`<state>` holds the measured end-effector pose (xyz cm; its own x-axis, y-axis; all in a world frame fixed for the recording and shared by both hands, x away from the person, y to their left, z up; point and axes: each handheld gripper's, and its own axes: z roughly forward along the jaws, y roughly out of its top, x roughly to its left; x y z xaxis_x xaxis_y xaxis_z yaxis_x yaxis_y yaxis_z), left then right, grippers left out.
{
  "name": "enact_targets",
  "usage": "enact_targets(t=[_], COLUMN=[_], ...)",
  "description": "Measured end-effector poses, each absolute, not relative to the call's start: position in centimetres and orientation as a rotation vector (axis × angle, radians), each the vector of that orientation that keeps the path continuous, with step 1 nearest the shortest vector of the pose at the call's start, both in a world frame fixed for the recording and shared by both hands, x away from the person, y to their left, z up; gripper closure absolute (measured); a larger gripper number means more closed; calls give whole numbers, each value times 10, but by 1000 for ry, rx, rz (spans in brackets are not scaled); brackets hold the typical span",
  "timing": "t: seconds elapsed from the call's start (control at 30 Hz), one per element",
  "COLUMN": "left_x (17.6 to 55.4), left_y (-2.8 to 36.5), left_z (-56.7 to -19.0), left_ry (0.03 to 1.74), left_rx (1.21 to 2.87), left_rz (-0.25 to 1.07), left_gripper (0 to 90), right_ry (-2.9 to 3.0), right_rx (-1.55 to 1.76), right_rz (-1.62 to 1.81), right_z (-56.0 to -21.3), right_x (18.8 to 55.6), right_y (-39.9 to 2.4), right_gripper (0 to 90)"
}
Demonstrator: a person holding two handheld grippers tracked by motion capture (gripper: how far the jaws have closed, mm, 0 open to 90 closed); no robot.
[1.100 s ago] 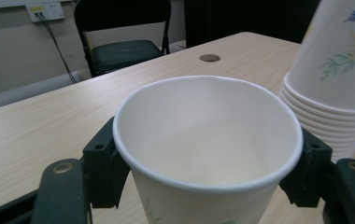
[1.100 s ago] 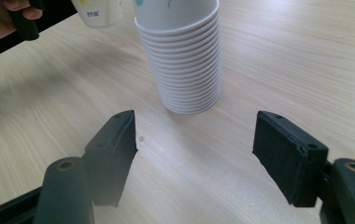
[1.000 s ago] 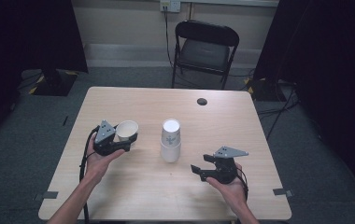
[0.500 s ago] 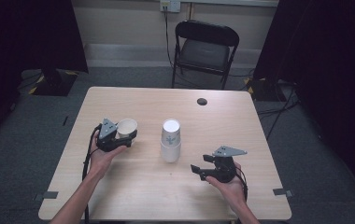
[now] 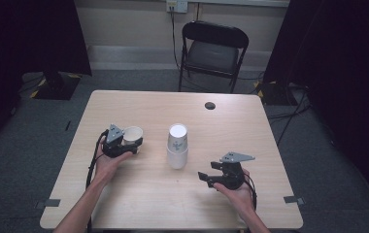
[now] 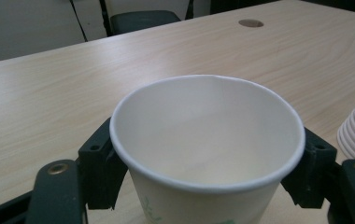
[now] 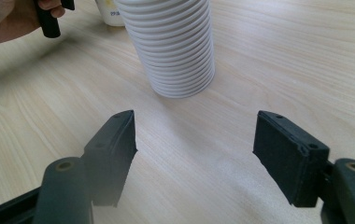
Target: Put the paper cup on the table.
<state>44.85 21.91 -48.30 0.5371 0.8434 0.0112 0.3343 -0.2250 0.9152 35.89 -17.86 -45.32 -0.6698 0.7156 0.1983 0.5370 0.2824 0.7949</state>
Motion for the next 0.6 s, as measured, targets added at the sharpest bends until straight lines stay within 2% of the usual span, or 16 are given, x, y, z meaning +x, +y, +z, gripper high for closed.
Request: enact_targets(t=[0.33,0.6], left_x=[448,446], left_y=[216,217], left_z=[-485,-484], left_ry=[997,1018], left_rx=[1843,1842], left_rz=[601,585], left_gripper=[242,154], right_ry=[2347,2359], right_rx=[1144,1130], right_rz=[1344,1333], right_z=[-452,-452], right_x=[358,357], right_y=[-179,-176], right_gripper=[297,294])
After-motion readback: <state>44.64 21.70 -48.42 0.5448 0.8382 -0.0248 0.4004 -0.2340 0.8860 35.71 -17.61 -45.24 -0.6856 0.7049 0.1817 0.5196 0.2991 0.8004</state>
